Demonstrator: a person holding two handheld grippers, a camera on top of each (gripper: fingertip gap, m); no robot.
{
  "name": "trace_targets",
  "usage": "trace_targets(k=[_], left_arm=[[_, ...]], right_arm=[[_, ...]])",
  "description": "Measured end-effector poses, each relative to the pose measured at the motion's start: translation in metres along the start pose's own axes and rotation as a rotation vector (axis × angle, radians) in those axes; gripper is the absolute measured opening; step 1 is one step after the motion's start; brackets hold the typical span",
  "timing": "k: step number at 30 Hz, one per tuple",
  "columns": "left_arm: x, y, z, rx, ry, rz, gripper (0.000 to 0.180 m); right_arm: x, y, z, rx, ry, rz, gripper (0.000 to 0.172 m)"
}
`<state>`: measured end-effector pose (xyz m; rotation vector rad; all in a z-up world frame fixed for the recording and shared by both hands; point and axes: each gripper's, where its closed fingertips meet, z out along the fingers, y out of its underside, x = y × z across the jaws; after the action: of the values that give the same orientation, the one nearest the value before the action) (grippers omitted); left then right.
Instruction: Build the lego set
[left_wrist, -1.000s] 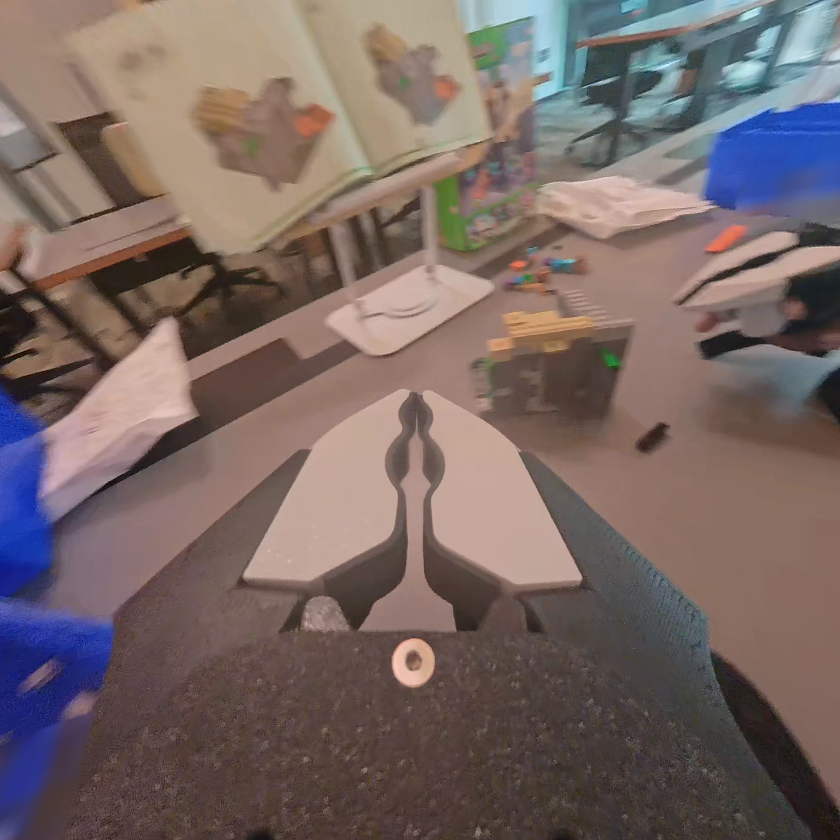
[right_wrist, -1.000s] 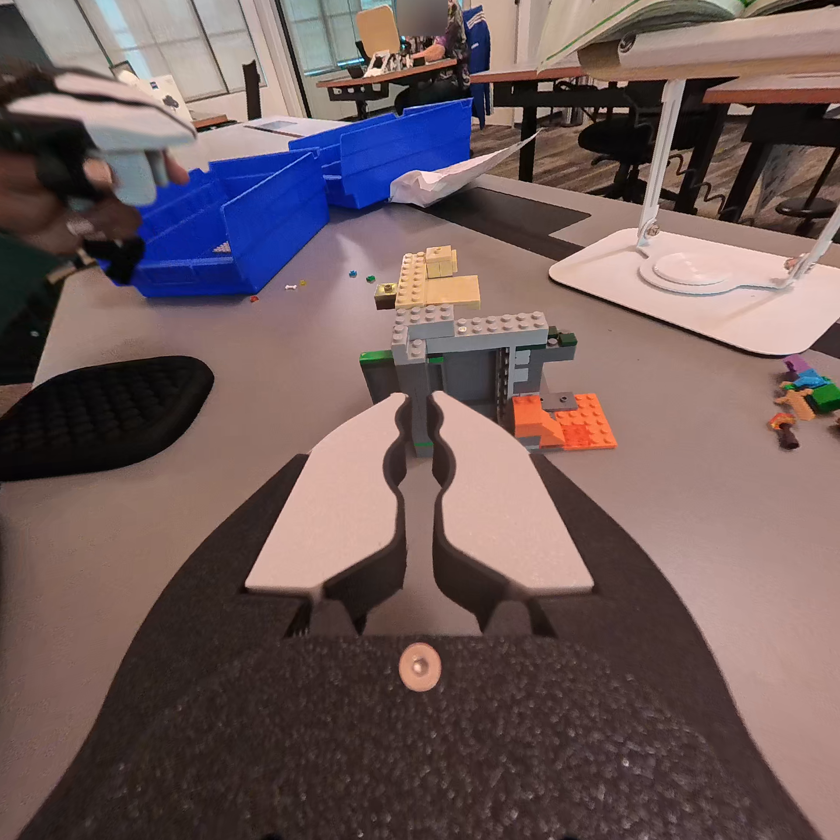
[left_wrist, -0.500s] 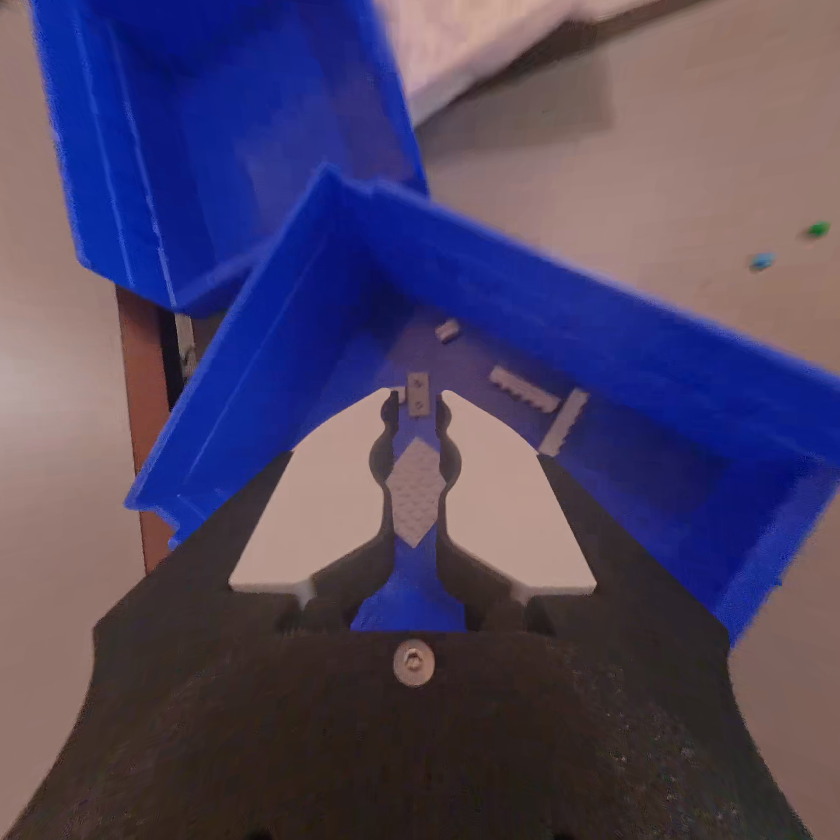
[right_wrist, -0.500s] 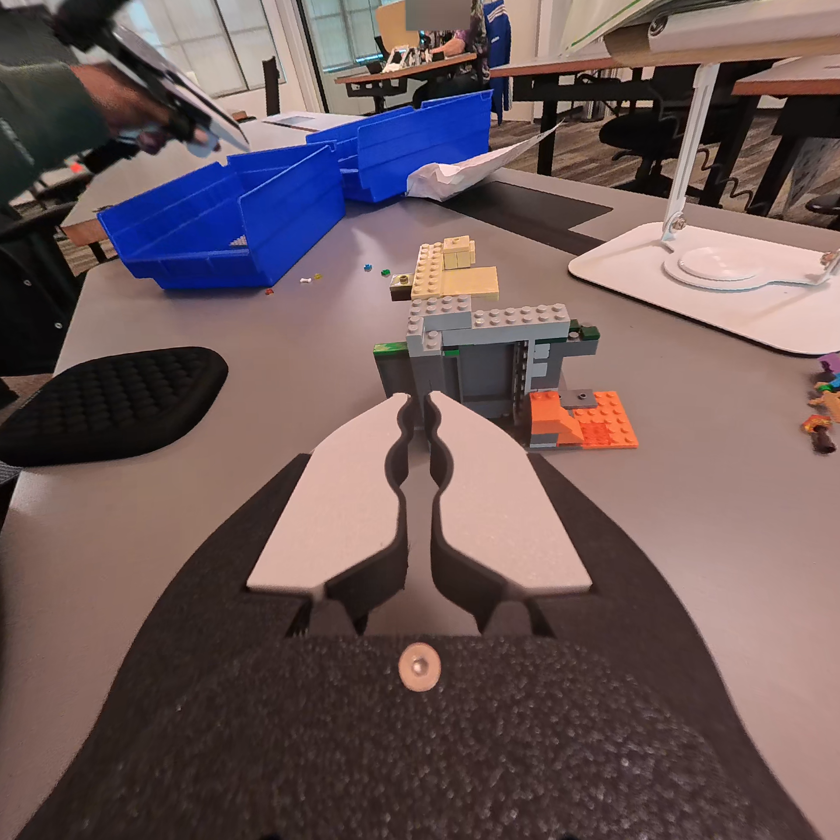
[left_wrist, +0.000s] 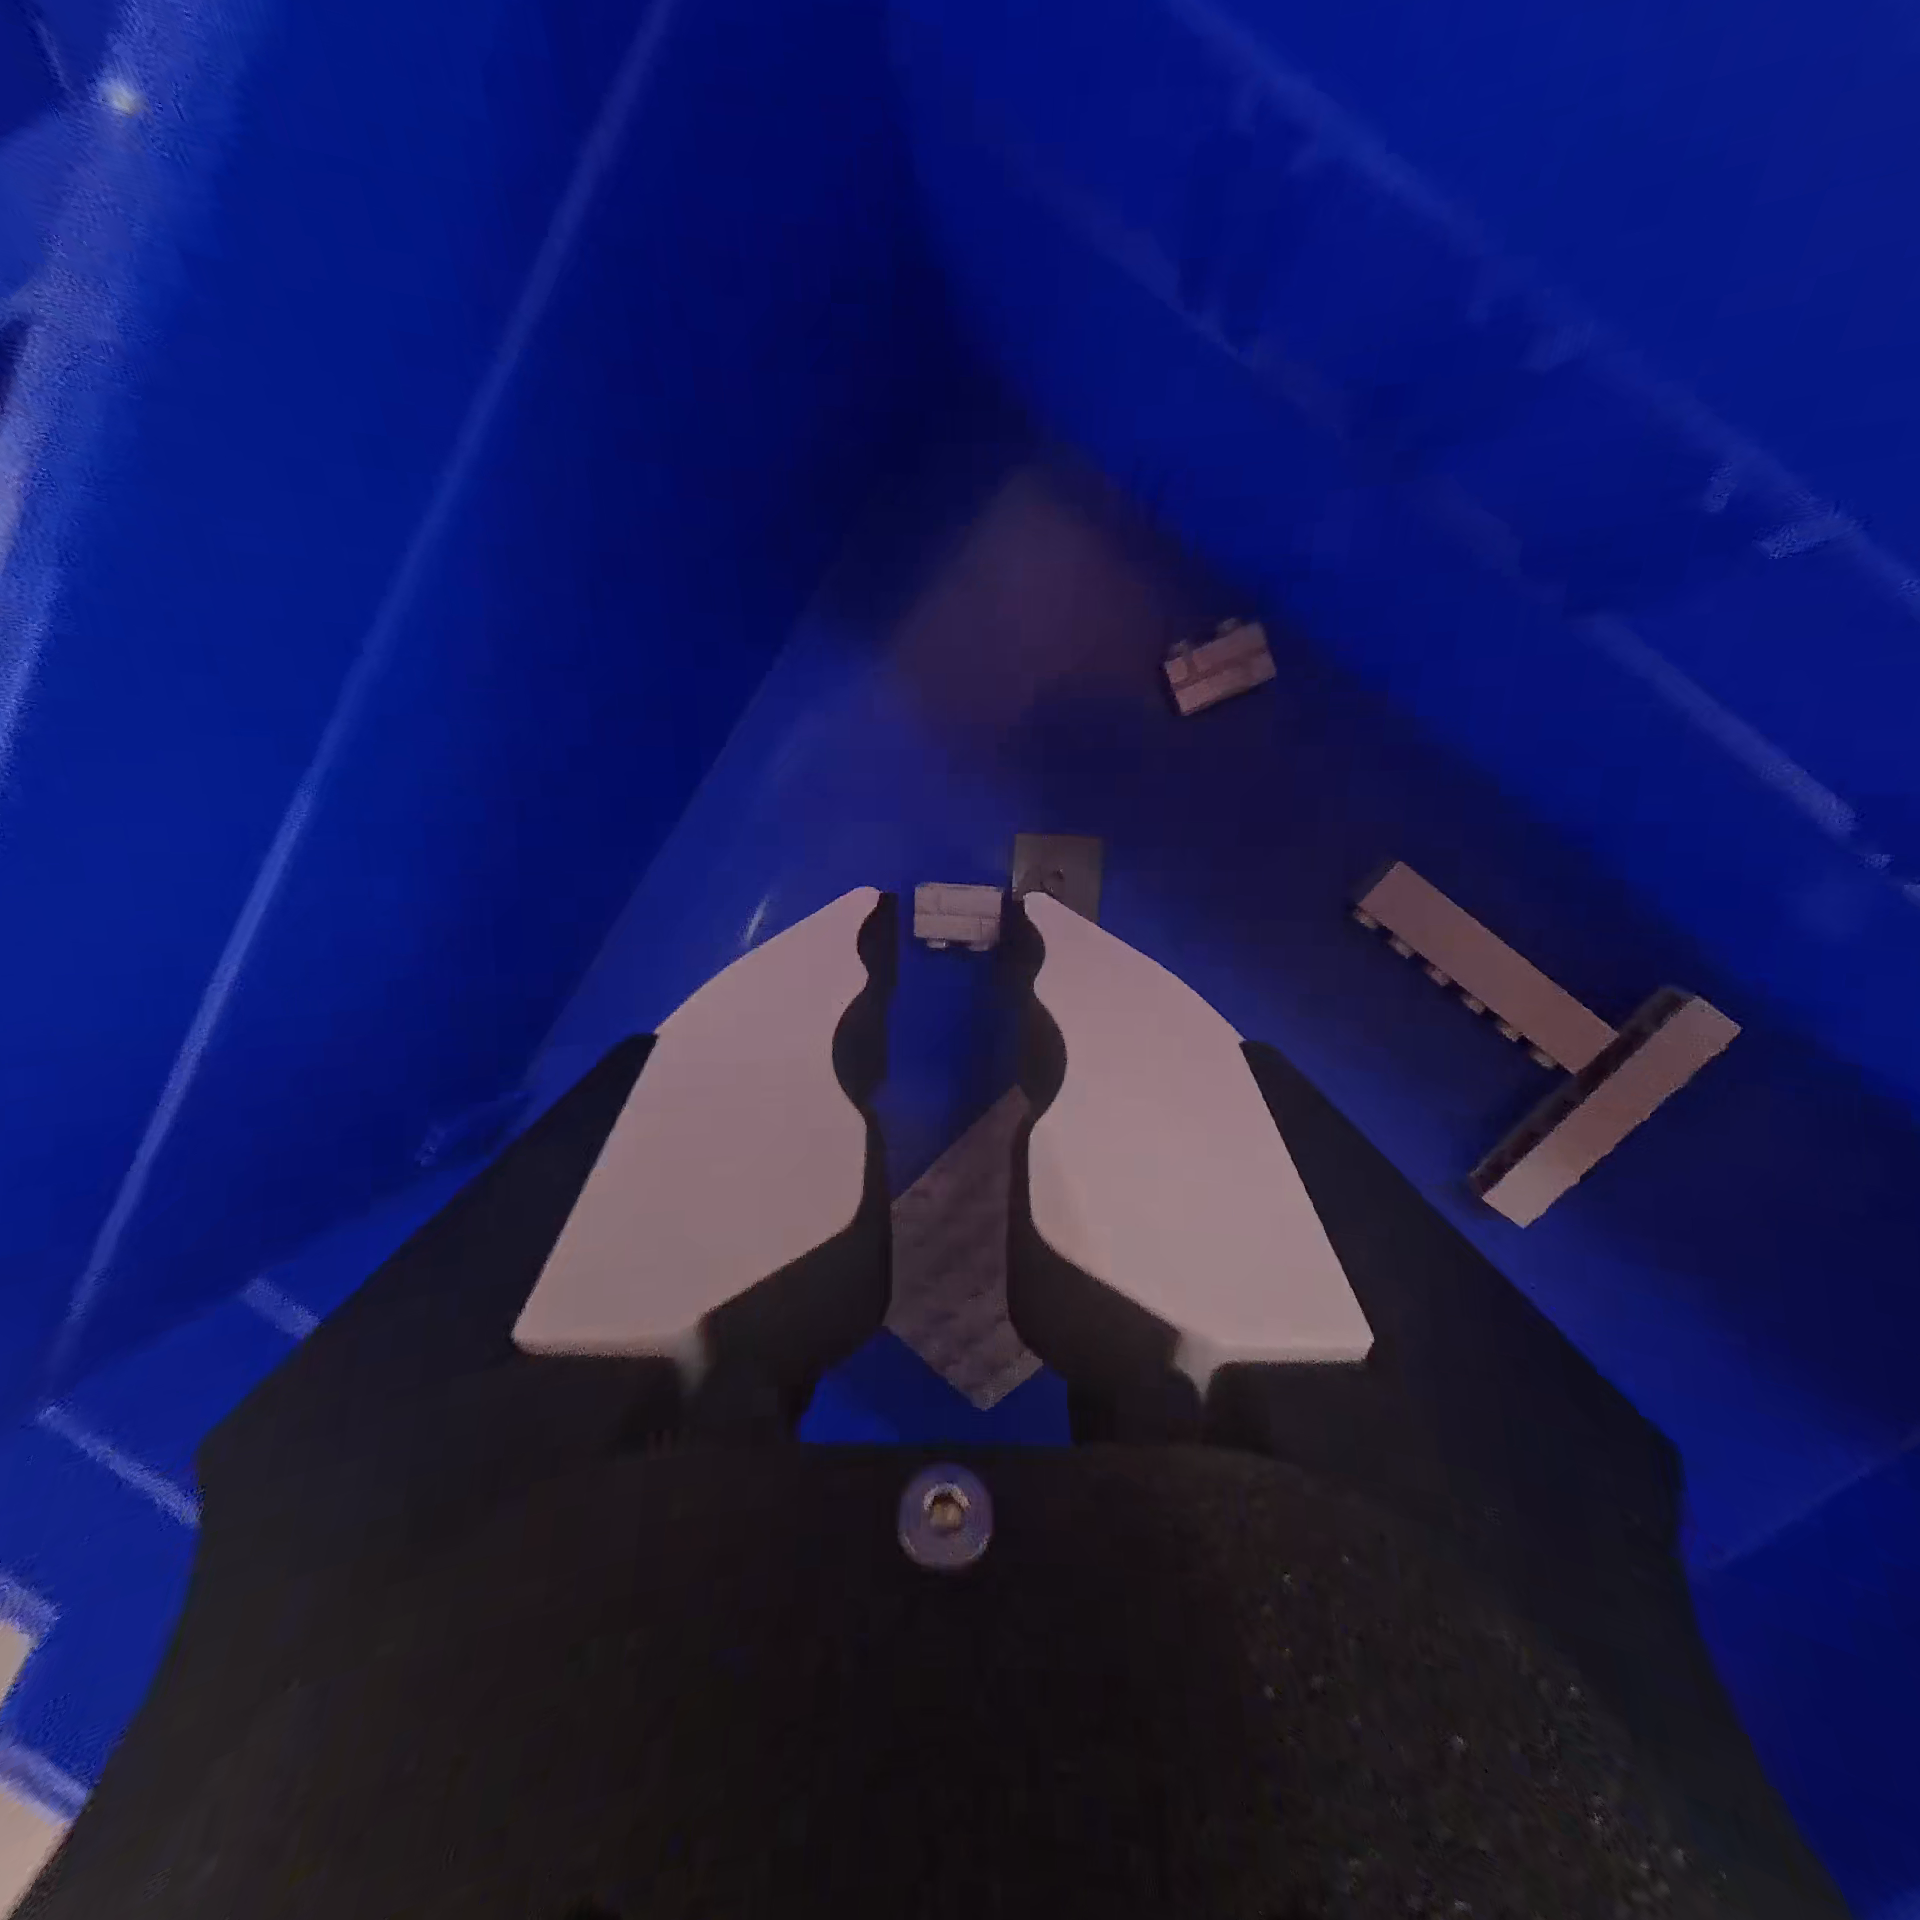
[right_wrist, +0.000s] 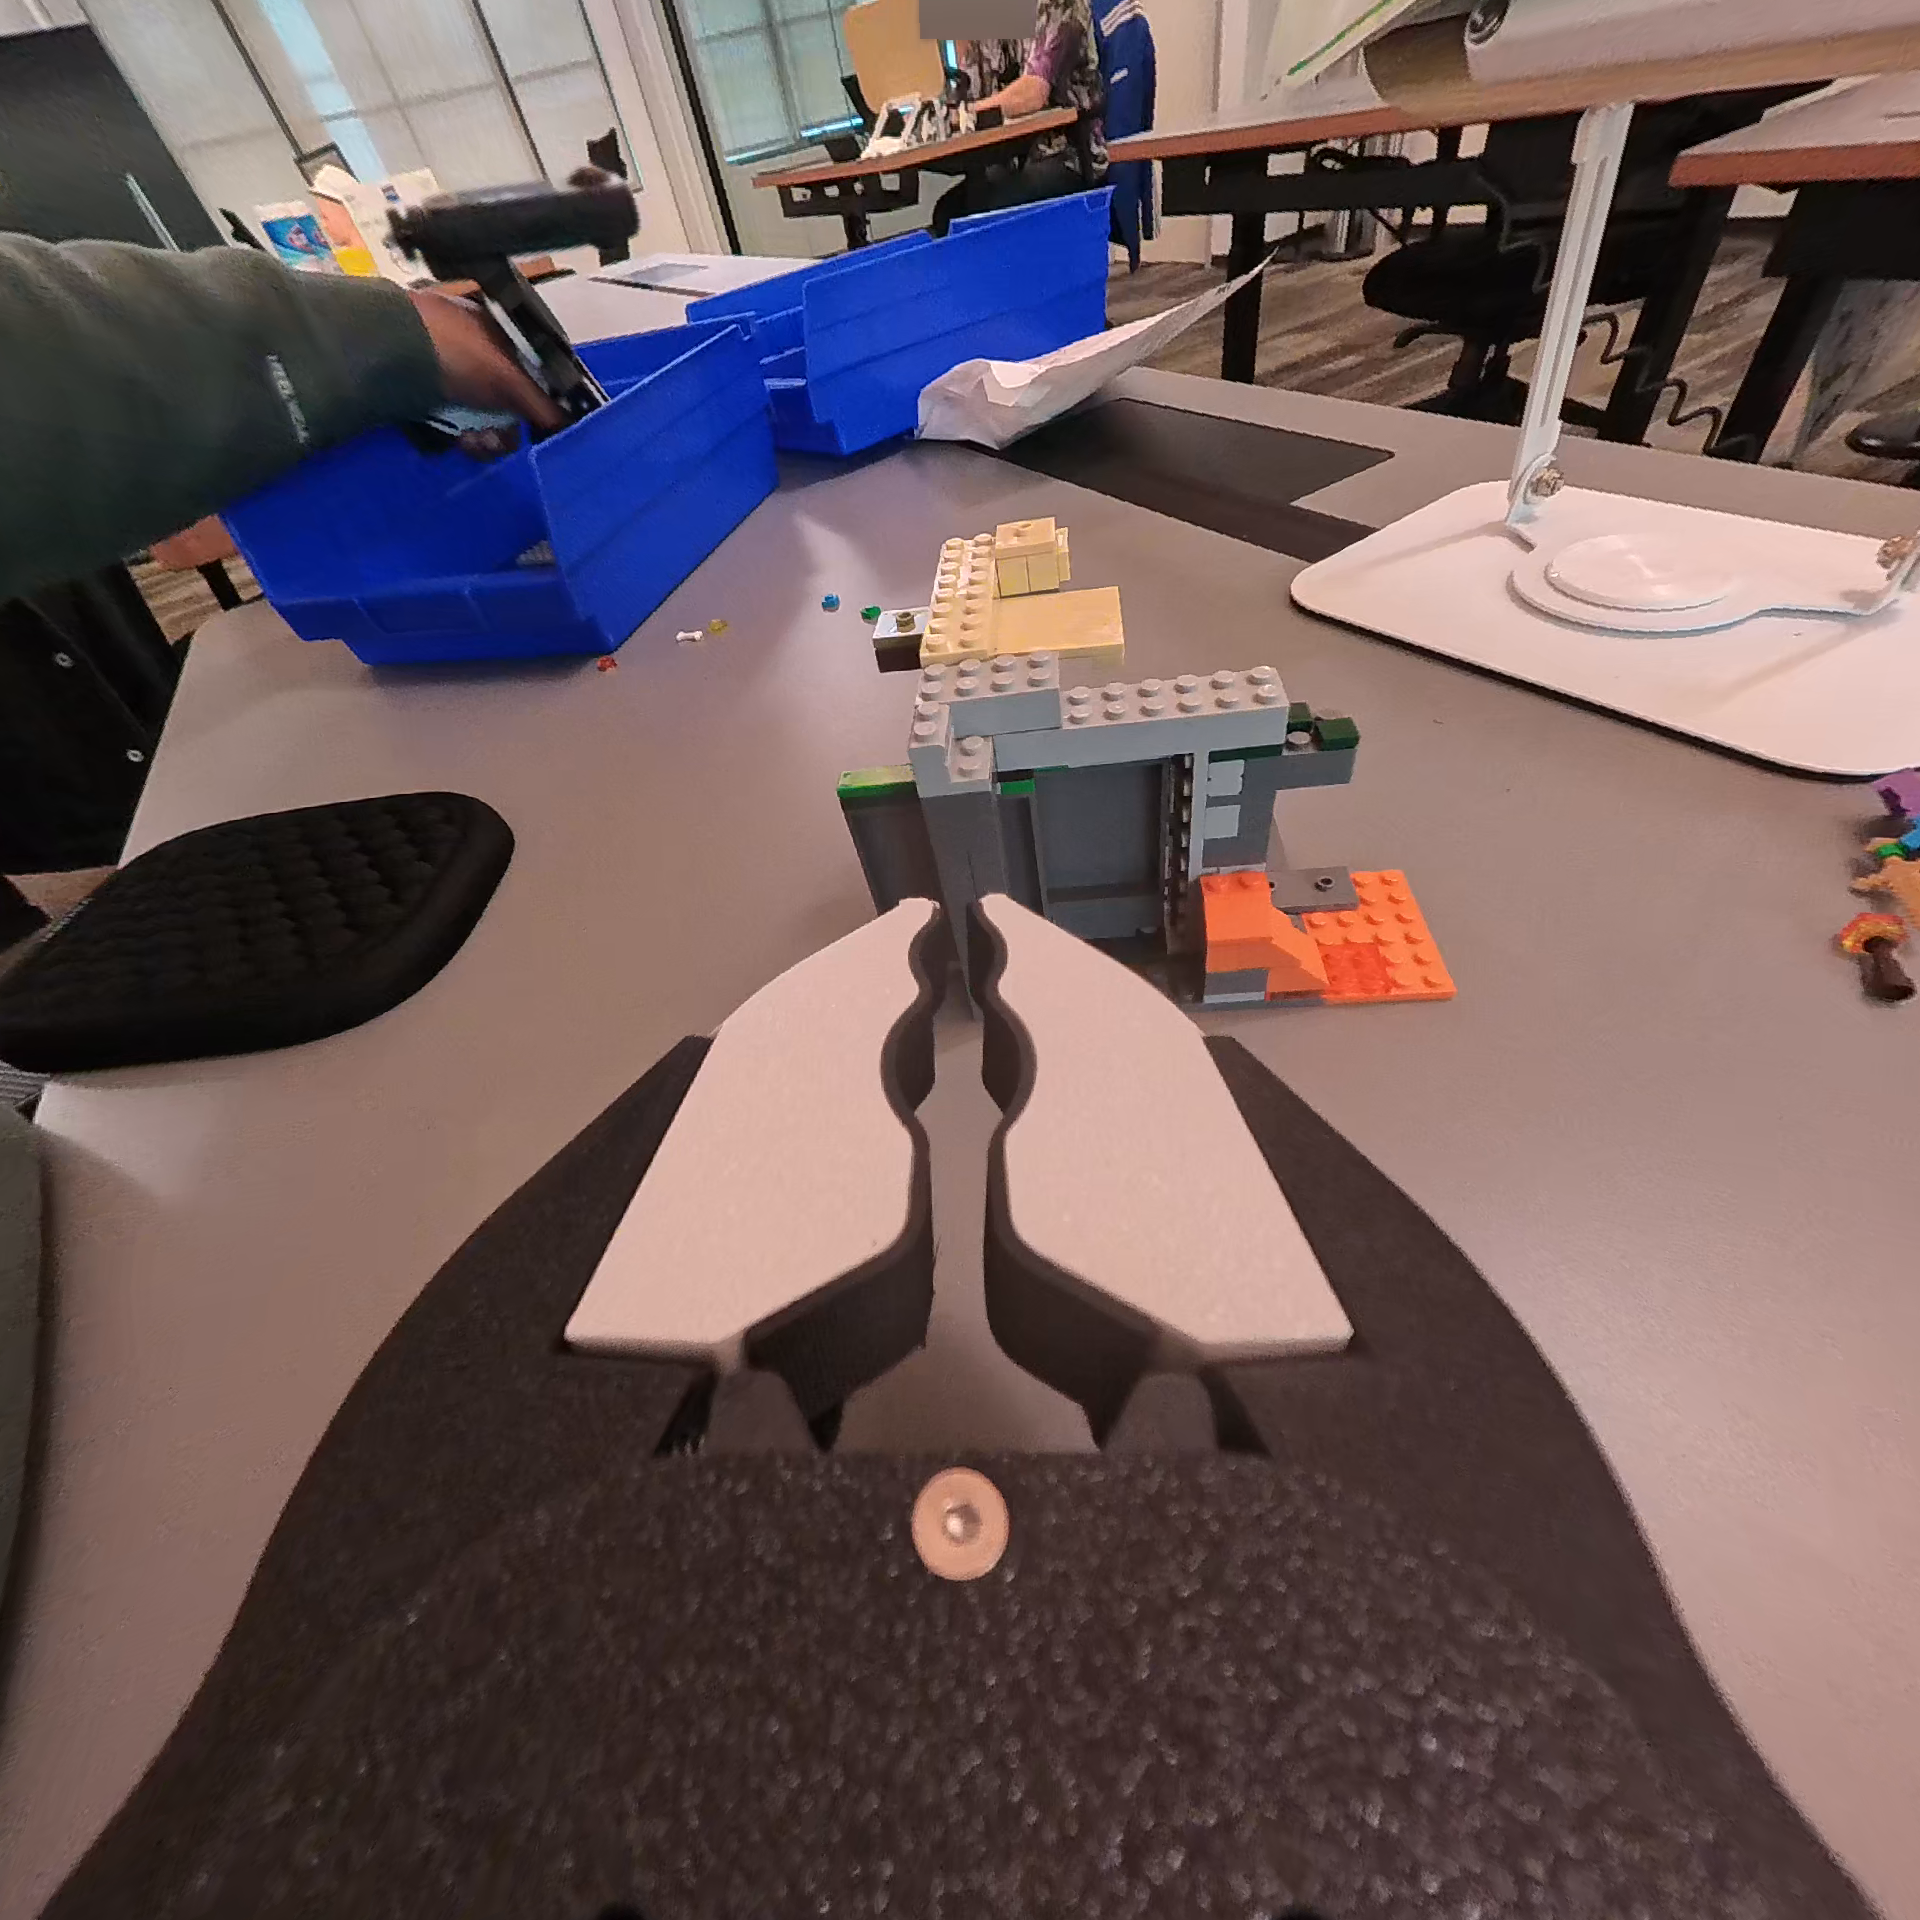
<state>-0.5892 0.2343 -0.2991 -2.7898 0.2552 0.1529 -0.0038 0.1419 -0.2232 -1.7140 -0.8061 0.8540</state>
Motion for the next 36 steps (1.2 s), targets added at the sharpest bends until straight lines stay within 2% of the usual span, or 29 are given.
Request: trace_targets(k=[7,10,12,15,19,22,25,30,33,36], left_arm=[[0.0,-0.002,0.004,0.002,0.046,-0.046,0.016],[-0.001,-0.001,0.003,0.003,0.015,-0.027,0.016],[0.007,-0.011,-0.008,0.069,0.029,-0.009,0.016],[0.034,-0.038,-0.046,0.257,0.083,0.028,0.016],[0.107,-0.07,-0.122,0.544,0.227,0.117,0.016],[0.19,-0.08,-0.176,0.735,0.449,0.15,0.016],[0.276,-0.078,-0.215,0.865,0.69,0.177,0.015],[0.392,-0.064,-0.251,0.954,1.1,0.122,0.015],[0.441,-0.057,-0.26,0.944,1.314,0.044,0.015],[0.477,-0.05,-0.26,0.89,1.458,-0.017,0.015]], right_arm=[[0.001,0.002,0.001,-0.006,-0.006,0.004,0.003],[0.0,0.002,0.0,-0.004,-0.006,-0.001,0.003],[0.0,-0.001,-0.001,0.002,-0.003,-0.008,0.003],[-0.002,-0.004,-0.002,0.008,-0.003,-0.021,0.003],[-0.011,-0.013,0.0,0.016,-0.01,-0.067,0.002],[-0.024,-0.026,0.005,0.037,0.002,-0.15,0.002],[-0.043,-0.044,0.013,0.067,0.022,-0.259,0.003],[-0.071,-0.076,0.024,0.152,0.076,-0.372,0.007],[-0.077,-0.088,0.026,0.201,0.125,-0.385,0.011],[-0.079,-0.094,0.024,0.229,0.185,-0.432,0.014]])
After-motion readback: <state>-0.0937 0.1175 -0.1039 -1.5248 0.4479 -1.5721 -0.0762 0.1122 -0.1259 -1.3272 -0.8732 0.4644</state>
